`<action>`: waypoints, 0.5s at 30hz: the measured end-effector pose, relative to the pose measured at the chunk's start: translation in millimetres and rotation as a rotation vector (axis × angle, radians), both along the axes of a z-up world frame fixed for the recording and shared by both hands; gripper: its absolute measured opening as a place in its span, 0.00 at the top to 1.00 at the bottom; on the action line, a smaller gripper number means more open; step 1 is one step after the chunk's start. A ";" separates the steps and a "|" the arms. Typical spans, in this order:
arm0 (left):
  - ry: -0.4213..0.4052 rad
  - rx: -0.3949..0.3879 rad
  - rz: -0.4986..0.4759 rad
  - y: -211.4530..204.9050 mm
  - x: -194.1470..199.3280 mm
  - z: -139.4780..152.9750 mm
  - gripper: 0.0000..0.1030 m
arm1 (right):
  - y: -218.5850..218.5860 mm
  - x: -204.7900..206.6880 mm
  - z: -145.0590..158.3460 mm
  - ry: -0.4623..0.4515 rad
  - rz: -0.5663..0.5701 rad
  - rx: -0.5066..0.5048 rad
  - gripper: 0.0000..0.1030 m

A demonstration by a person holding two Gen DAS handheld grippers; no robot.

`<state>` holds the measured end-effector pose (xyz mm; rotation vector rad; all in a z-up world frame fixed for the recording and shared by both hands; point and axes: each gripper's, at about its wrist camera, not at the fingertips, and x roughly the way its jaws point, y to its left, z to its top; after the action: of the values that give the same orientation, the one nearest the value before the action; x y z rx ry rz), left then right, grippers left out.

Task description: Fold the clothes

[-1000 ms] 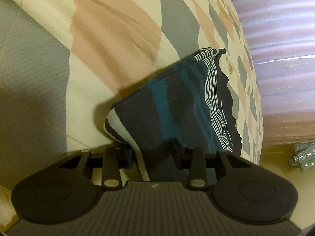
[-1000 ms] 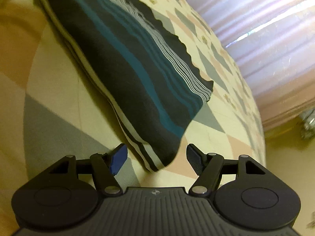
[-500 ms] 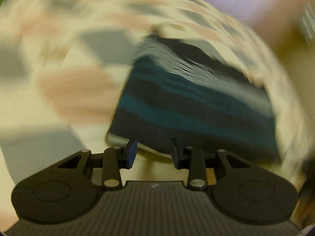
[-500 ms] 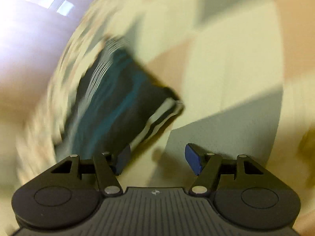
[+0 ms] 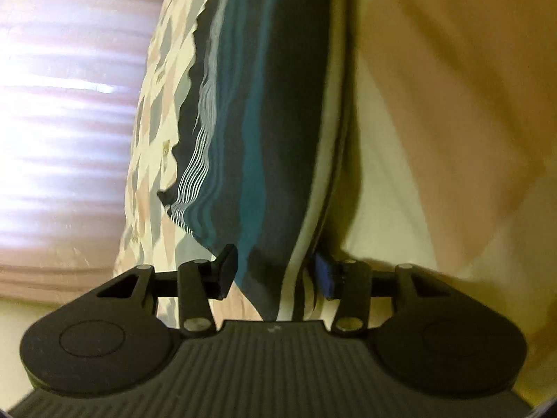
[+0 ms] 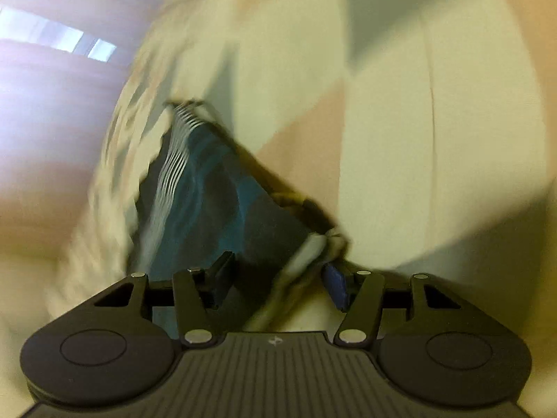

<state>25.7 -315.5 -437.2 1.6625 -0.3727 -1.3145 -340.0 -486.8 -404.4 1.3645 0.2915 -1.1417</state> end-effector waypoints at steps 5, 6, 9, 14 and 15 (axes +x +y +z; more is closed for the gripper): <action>-0.089 -0.068 -0.160 23.0 1.3 -17.2 0.48 | 62.2 60.8 41.7 0.844 0.688 -0.555 0.39; -0.100 -0.084 -0.174 23.2 2.2 -19.9 0.44 | 82.3 74.2 32.5 1.028 0.860 -0.711 0.32; -0.129 -0.128 -0.208 17.9 1.3 -29.1 0.44 | 104.8 92.6 -15.4 1.375 1.212 -1.000 0.35; -0.133 -0.125 -0.246 0.7 9.1 -42.3 0.83 | 89.0 107.0 -62.2 1.573 1.378 -1.229 0.66; -0.130 -0.122 -0.250 -2.2 11.1 -43.7 0.84 | 84.8 109.4 -65.2 1.585 1.397 -1.241 0.76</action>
<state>36.8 -317.7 -480.9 1.6411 -0.7439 -1.3379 -230.6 -402.0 -469.6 -1.0424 1.1269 -0.5763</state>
